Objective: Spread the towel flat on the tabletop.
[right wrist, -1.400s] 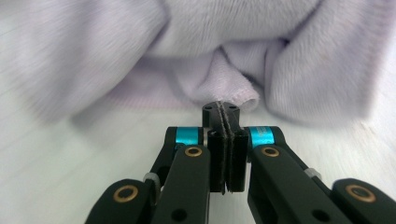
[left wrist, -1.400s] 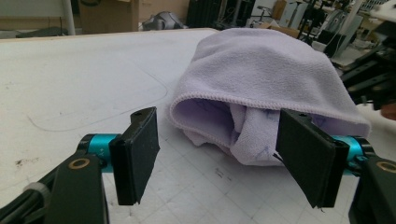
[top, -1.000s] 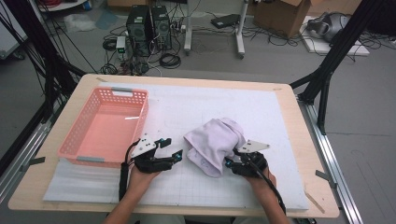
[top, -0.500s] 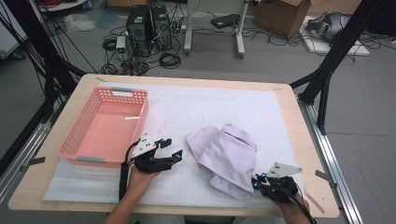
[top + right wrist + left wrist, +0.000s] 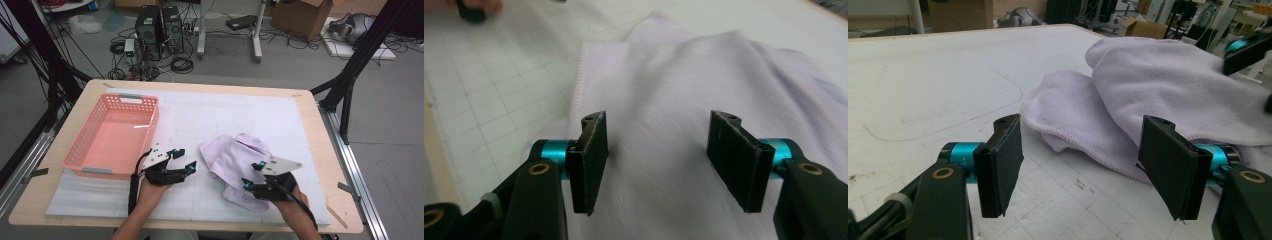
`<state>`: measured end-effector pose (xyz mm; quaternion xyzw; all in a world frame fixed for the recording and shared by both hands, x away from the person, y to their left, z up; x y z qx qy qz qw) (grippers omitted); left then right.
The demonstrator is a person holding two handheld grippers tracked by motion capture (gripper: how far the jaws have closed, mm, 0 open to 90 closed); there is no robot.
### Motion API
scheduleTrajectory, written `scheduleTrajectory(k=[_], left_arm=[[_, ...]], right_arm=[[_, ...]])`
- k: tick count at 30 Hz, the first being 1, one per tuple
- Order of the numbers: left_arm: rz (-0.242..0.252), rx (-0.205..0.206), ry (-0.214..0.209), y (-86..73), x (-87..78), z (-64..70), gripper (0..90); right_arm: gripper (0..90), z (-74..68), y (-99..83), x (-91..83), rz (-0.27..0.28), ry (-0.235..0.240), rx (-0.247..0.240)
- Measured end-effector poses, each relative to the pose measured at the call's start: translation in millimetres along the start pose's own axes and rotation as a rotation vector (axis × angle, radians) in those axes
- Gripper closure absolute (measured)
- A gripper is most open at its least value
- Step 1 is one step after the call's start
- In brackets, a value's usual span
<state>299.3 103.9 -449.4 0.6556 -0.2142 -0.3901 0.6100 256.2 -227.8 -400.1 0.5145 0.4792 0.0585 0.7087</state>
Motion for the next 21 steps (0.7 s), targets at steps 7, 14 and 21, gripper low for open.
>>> scheduleTrajectory(k=[7,14,21], left_arm=[[-0.002,0.002,-0.002,-0.2,-1.4,-0.4,34.3],[0.002,-0.002,-0.007,-0.3,-0.4,0.0,34.6],[-0.002,0.007,-0.013,-0.6,3.2,1.6,35.4]], right_arm=[[77.8,6.0,5.7,22.1,-0.103,-0.041,-0.070],[77.3,43.8,-15.1,-40.4,-0.005,-0.181,0.114],[60.6,60.8,-45.4,-60.7,-0.065,-0.257,0.196]])
Point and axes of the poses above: each handheld gripper's, and its own axes: x roughly forward along the jaws, y roughly out of its top, z roughly to its right, the point moved 1 cm from there along x, roughly forward along the jaws, and after that the axes turned 7 degrees about x, right-handed, at the moved point
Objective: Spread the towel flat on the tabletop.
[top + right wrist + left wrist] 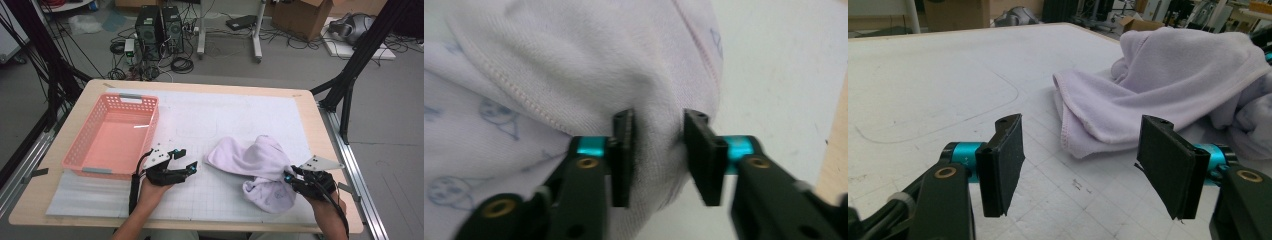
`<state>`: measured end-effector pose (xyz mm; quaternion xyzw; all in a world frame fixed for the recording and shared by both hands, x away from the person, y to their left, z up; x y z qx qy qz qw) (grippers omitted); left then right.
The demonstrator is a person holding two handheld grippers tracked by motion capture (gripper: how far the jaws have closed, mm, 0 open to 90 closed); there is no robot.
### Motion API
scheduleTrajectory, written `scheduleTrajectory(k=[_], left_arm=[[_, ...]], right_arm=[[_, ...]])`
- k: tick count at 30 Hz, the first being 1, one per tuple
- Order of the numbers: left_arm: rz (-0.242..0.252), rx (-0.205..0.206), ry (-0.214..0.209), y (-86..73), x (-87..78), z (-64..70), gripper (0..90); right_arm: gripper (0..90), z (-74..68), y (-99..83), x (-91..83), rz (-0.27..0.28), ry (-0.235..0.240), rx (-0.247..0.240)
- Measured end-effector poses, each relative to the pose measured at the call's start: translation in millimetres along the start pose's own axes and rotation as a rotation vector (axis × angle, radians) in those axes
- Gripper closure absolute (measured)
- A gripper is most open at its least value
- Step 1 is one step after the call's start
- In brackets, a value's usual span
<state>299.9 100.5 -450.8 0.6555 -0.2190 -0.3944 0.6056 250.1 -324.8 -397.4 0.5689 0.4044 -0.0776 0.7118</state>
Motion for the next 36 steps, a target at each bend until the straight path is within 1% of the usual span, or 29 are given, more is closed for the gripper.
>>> scheduleTrajectory(k=[1,3,4,6,8,10,12,14,15,16,17,18,19,20,21,22,24,25,26,28,29,30,31,33,36], left_arm=[[-0.002,0.002,-0.001,-0.1,0.4,-0.1,35.5],[0.000,0.003,0.001,0.0,0.7,-0.1,35.6],[0.001,0.003,-0.001,0.0,0.7,0.0,35.7],[0.001,0.003,-0.002,0.0,0.7,0.1,35.9],[0.001,0.003,-0.003,0.0,0.5,-0.2,35.9],[0.003,0.001,-0.003,0.1,0.3,-0.4,35.9],[0.005,-0.001,-0.005,0.2,-0.2,-0.3,35.8],[0.007,-0.001,-0.005,0.5,-1.0,-0.4,35.8],[0.005,0.000,-0.007,0.5,-1.6,-0.6,35.8],[0.005,-0.003,-0.008,0.5,-1.9,-0.6,35.8],[0.005,-0.003,-0.009,0.4,-2.0,-0.7,35.8],[0.005,0.000,-0.007,0.4,-2.1,-1.0,35.8],[0.006,-0.002,-0.007,0.4,-2.1,-1.0,35.9],[0.006,-0.003,-0.007,0.3,-2.1,-1.1,35.8],[0.006,-0.004,-0.007,0.2,-2.2,-0.9,35.8],[0.006,-0.006,-0.011,0.1,-2.1,-0.7,35.8],[0.005,-0.007,-0.012,-0.1,-2.1,-0.6,35.8],[0.007,-0.010,-0.013,-0.3,-2.0,-0.6,35.9],[0.005,-0.008,-0.012,-0.4,-2.2,-0.9,36.0],[0.007,-0.010,-0.009,-0.5,-2.3,-1.4,36.2],[0.008,-0.012,-0.010,-0.5,-2.4,-1.6,36.2],[0.008,-0.013,-0.009,-0.5,-2.5,-1.7,36.2],[0.008,-0.014,-0.009,-0.5,-2.5,-1.7,36.2],[0.009,-0.014,-0.010,-0.6,-2.0,-2.0,36.3],[0.009,-0.017,-0.008,-0.7,-1.6,-2.1,36.4]], right_arm=[[57.0,-2.2,2.7,-2.0,0.025,0.019,0.004],[50.1,-10.0,12.5,-4.0,0.073,0.046,-0.016],[48.9,-14.8,18.8,-3.6,0.086,0.062,-0.031],[46.3,-25.9,32.7,-1.1,0.105,0.120,-0.064],[45.0,-39.6,47.1,2.8,0.110,0.161,-0.115],[44.9,-53.9,59.8,11.3,0.095,0.212,-0.169],[44.8,-68.2,68.6,23.3,0.059,0.263,-0.221],[42.9,-81.0,72.9,36.9,0.009,0.313,-0.267],[42.8,-86.2,73.7,44.3,-0.021,0.339,-0.298],[42.8,-91.0,73.6,51.3,-0.052,0.351,-0.329],[44.2,-95.3,72.8,58.3,-0.084,0.355,-0.358],[48.5,-98.5,71.7,65.1,-0.117,0.343,-0.389],[54.3,-100.6,70.4,71.2,-0.148,0.319,-0.420],[63.5,-101.4,69.5,76.6,-0.178,0.292,-0.444],[75.7,-101.3,69.3,80.4,-0.198,0.276,-0.457],[82.1,-99.4,70.2,82.6,-0.205,0.275,-0.456],[83.8,-92.6,75.5,82.9,-0.182,0.291,-0.404],[84.2,-88.0,78.9,82.0,-0.158,0.297,-0.376],[84.3,-83.2,82.2,80.3,-0.138,0.307,-0.335],[84.3,-70.6,89.3,76.7,-0.088,0.312,-0.262],[84.3,-62.5,93.0,74.6,-0.061,0.310,-0.229],[84.3,-53.6,96.6,72.3,-0.030,0.311,-0.186],[84.3,-44.3,99.9,69.8,-0.001,0.302,-0.141],[84.4,-23.9,106.4,66.5,0.056,0.265,-0.068],[84.6,9.1,113.5,64.6,0.107,0.193,0.051]])
Point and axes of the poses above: each handheld gripper's, and its own axes: x roughly forward along the jaws, y roughly out of its top, z roughly to its right, the point moved 1 cm from there along x, roughly forward along the jaws, and after that the axes turned 7 degrees about x, right-handed, at the moved point
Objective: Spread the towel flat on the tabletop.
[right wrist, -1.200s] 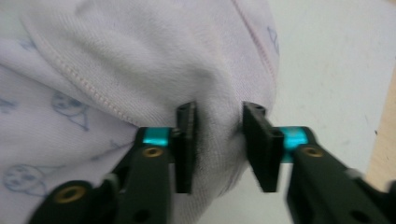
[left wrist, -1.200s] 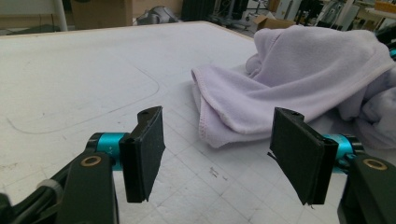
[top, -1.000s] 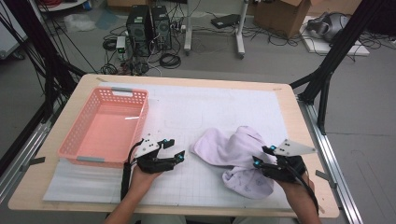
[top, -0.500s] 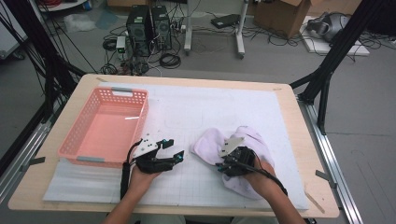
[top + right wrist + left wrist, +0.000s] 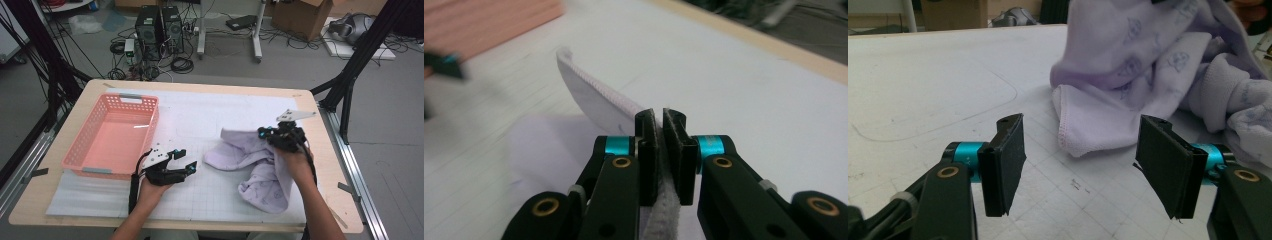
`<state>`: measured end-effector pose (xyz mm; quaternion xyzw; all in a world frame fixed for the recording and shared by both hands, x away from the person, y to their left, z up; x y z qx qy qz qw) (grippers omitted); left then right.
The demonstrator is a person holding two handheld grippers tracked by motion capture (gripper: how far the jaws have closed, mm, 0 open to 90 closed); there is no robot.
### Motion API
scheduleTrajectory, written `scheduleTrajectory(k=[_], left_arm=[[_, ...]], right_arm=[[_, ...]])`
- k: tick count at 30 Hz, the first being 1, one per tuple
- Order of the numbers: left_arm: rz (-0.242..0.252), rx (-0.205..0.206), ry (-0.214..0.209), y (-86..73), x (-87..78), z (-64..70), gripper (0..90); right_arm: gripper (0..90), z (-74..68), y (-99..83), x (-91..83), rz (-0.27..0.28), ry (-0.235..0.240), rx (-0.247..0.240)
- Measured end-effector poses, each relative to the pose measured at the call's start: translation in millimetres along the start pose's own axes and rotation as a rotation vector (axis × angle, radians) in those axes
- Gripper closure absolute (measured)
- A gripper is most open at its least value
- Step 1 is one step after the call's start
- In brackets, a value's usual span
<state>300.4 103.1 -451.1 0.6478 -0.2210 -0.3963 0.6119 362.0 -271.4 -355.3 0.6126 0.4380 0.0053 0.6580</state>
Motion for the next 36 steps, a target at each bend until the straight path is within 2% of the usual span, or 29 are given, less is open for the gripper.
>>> scheduleTrajectory(k=[4,7,11,13,14,17,19,20,22,24,27,29,31,32,34,36], left_arm=[[0.002,-0.004,0.001,-0.3,0.2,-0.4,36.5],[0.000,-0.006,-0.001,-0.3,0.2,-0.6,36.8],[0.002,0.001,-0.011,-0.3,0.1,0.1,43.0],[-0.002,0.003,-0.007,-0.2,0.2,0.3,45.3],[-0.002,0.001,-0.008,-0.2,0.3,0.3,47.0],[-0.010,0.000,-0.011,-0.1,1.0,0.0,49.5],[-0.023,-0.012,-0.016,0.1,2.5,0.4,51.1],[-0.036,-0.020,-0.020,0.3,3.7,0.5,51.1],[-0.064,-0.033,-0.026,0.7,7.1,1.2,50.6],[-0.085,-0.047,-0.036,1.8,12.1,2.7,47.1],[-0.096,-0.053,-0.031,4.5,22.2,5.2,37.8],[-0.156,-0.026,-0.031,10.5,33.1,3.1,29.9],[-0.173,-0.046,-0.008,17.9,44.8,0.0,31.3],[-0.192,-0.044,-0.011,21.5,51.4,-0.9,30.9],[-0.198,-0.035,-0.009,26.9,64.3,-0.4,31.0],[-0.216,-0.021,-0.017,29.6,79.0,1.1,30.2]], right_arm=[[84.6,40.3,3.4,-5.6,0.043,-0.118,0.116],[84.6,64.6,0.7,-5.4,0.025,-0.197,0.163],[84.7,88.3,-5.6,-8.4,0.013,-0.327,0.210],[84.6,95.5,-8.7,-12.1,0.018,-0.380,0.237],[83.8,97.2,-10.0,-14.1,0.026,-0.391,0.251],[70.4,93.0,-12.0,-18.4,0.037,-0.388,0.238],[63.9,85.8,-13.4,-22.6,0.058,-0.347,0.226],[62.5,80.7,-14.7,-24.8,0.061,-0.335,0.213],[60.9,68.5,-19.9,-28.9,0.059,-0.279,0.181],[58.8,54.5,-27.7,-33.7,0.060,-0.245,0.140],[54.6,34.9,-41.8,-43.0,0.075,-0.201,0.107],[51.5,23.1,-52.6,-48.8,0.084,-0.165,0.094],[48.2,13.3,-63.5,-51.4,0.062,-0.156,0.071],[47.5,8.6,-68.8,-52.0,0.049,-0.137,0.069],[45.9,1.1,-78.8,-53.2,0.047,-0.124,0.051],[44.2,-3.8,-88.2,-53.1,0.044,-0.103,0.062]])
Point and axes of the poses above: each handheld gripper's, and its own axes: x roughly forward along the jaws, y roughly out of its top, z roughly to its right, the point moved 1 cm from there along x, roughly forward along the jaws, and after that the axes turned 7 degrees about x, right-handed, at the moved point
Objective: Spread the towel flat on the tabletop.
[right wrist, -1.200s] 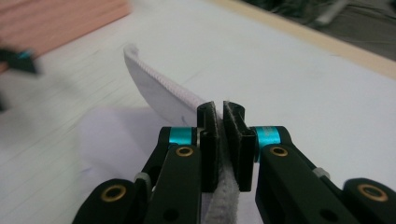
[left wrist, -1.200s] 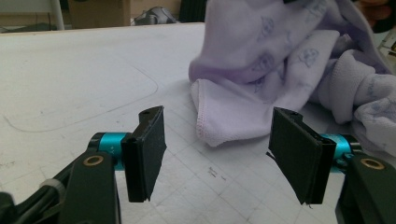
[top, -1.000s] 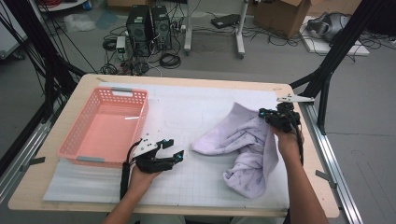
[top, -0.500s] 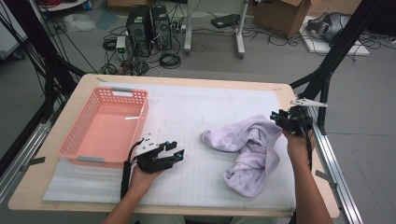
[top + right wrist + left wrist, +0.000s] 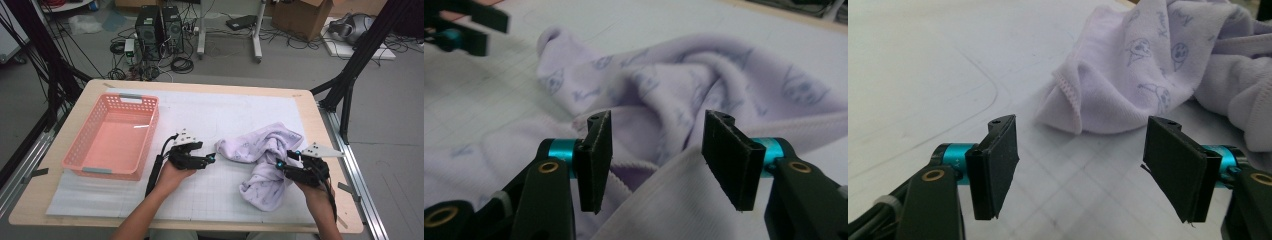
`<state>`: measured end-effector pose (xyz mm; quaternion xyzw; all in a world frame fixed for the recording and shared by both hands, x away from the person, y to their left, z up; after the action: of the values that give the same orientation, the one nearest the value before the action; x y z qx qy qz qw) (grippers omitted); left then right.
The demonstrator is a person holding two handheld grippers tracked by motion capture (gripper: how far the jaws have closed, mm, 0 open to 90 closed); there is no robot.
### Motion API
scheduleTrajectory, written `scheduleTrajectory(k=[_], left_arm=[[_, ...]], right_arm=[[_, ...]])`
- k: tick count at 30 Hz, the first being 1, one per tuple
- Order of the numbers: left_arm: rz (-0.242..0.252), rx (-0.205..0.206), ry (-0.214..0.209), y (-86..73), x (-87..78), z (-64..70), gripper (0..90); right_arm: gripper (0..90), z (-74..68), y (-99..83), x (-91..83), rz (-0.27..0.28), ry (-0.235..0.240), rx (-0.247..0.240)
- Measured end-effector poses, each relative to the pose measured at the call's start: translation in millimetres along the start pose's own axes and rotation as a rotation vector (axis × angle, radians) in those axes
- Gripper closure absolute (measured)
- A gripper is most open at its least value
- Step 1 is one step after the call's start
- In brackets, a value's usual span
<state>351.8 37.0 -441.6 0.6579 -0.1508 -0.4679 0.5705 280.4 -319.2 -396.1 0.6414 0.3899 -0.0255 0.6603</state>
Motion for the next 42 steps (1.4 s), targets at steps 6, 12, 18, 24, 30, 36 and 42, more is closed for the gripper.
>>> scheduleTrajectory(k=[6,12,18,24,30,36,42], left_arm=[[-0.104,-0.008,0.022,10.3,39.3,-2.9,30.4],[-0.177,0.016,0.026,15.7,69.2,7.2,28.8],[-0.216,0.075,0.081,20.4,72.5,10.6,44.5],[-0.176,-0.006,0.096,21.5,41.9,-16.0,81.6],[-0.068,-0.095,0.191,29.5,-4.5,-52.8,81.7],[-0.040,-0.122,0.179,26.4,-13.0,-61.5,79.4],[-0.032,-0.095,0.149,22.4,-5.2,-51.9,70.5]], right_arm=[[40.2,-22.2,-21.4,1.6,-0.044,0.030,-0.003],[32.8,-27.0,-22.7,17.3,-0.113,0.032,0.004],[64.0,-32.6,-19.2,43.9,-0.226,0.050,-0.042],[74.7,-35.8,-22.3,34.2,-0.240,0.177,-0.041],[75.2,-62.0,-27.6,25.9,-0.274,0.417,-0.088],[62.9,-70.4,-28.8,9.6,-0.211,0.446,-0.082],[50.0,-42.6,-7.8,-4.0,-0.043,0.282,0.060]])
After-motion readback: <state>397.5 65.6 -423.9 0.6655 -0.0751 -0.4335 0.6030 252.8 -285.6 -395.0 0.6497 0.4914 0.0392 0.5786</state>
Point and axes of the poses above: each handheld gripper's, and its own axes: x roughly forward along the jaws, y roughly out of its top, z roughly to its right, the point moved 1 cm from there along x, roughly forward along the jaws, and after that the axes turned 7 degrees about x, right-handed, at the moved point
